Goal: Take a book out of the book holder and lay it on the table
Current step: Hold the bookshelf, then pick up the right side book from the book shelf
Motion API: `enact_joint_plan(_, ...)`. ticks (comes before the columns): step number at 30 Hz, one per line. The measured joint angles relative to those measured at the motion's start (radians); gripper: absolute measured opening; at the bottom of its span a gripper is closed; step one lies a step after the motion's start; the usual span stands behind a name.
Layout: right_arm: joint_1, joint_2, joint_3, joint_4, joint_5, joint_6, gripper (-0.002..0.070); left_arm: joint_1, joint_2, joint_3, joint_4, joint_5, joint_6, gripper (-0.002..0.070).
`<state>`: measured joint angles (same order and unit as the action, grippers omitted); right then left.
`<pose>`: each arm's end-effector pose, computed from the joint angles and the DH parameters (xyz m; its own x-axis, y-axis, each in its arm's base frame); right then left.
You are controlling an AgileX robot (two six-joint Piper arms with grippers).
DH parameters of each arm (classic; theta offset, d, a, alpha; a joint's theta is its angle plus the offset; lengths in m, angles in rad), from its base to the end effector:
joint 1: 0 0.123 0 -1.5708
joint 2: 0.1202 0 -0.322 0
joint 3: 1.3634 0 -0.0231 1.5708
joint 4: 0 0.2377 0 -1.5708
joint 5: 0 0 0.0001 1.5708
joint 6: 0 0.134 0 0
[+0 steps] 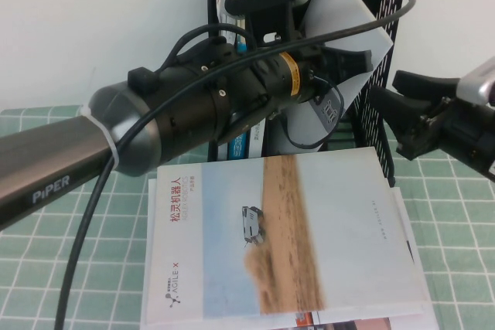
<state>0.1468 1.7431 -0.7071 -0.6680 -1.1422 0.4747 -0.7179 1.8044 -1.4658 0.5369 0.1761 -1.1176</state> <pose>0.3454 0.1274 0.2620 -0.0136 0.1293 -0.9915 -0.6820 0.7240 0.1038 0.3621 -0.3003 0.3359 -0.5747 -0.2311 -0.7851 0.3298 0.8125 -0.4806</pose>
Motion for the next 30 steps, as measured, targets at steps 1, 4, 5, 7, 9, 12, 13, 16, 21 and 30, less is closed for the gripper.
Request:
enact_joint_plan(1,0.002,0.013,-0.011,0.000,-0.001,0.005,0.0412,0.000,0.000,0.000,0.000,0.000,0.000,-0.0003)
enact_joint_plan(4,0.019,0.053,-0.051,0.000,-0.001,0.022,0.0417,0.000,0.000,0.000,0.000,0.000,0.000,-0.0003)
enact_joint_plan(5,0.030,0.068,-0.064,0.000,-0.001,0.026,0.0417,0.000,0.000,0.000,0.000,0.000,-0.002,-0.0002)
enact_joint_plan(7,0.051,0.092,-0.086,0.000,-0.001,0.032,0.0418,0.000,0.000,0.000,0.000,0.000,-0.002,-0.0002)
enact_joint_plan(9,0.080,0.115,-0.104,0.000,-0.001,0.034,0.0418,0.004,0.000,0.000,0.000,-0.001,-0.002,-0.0002)
enact_joint_plan(12,0.122,0.144,-0.117,0.043,-0.001,0.016,0.0417,0.013,0.000,0.000,0.000,-0.002,-0.002,-0.0002)
enact_joint_plan(13,0.137,0.155,-0.122,0.063,-0.001,0.010,0.0417,0.018,0.000,0.000,0.000,-0.002,-0.002,-0.0002)
enact_joint_plan(16,0.162,0.185,-0.128,0.139,-0.001,-0.006,0.0382,0.020,0.000,0.000,0.000,-0.002,-0.002,-0.0002)
enact_joint_plan(21,0.168,0.207,-0.128,0.231,-0.001,-0.013,0.0106,0.020,0.000,0.000,0.000,-0.004,0.021,-0.0003)
enact_joint_plan(30,0.169,0.165,-0.128,0.263,0.024,0.049,0.0014,0.020,-0.105,0.000,0.019,0.013,0.153,-0.0002)
